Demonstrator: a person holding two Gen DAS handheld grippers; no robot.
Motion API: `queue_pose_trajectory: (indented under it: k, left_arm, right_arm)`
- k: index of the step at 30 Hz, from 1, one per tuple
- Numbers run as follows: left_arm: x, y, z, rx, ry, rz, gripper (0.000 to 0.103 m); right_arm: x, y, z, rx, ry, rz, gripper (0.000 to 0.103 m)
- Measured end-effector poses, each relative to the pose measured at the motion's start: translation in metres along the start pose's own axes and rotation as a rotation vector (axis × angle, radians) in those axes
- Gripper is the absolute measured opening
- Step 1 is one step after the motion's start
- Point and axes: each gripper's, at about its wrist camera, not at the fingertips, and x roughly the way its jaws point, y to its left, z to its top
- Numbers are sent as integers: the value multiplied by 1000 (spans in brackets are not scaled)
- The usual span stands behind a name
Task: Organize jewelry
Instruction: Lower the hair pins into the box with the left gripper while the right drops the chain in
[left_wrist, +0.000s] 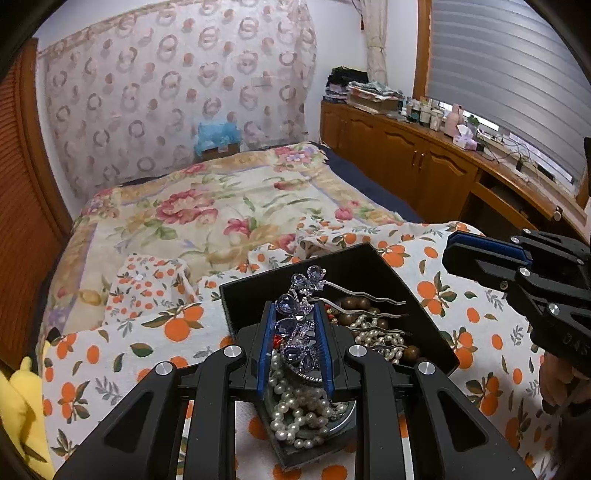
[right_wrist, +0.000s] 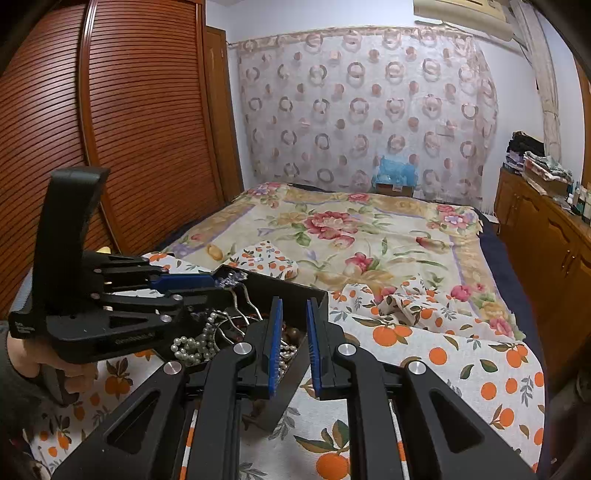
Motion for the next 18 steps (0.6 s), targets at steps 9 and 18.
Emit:
queue_pose_trajectory:
  k: [9,18]
  left_arm:
    - [4,-1,1,1,8,-6,21]
    - [-32,3,-15,-27,-37,-36,29]
  right_arm:
    - [-8,4,3,-11,-3,-14,15]
    - [-16,10,4,-28,-3,-18,15]
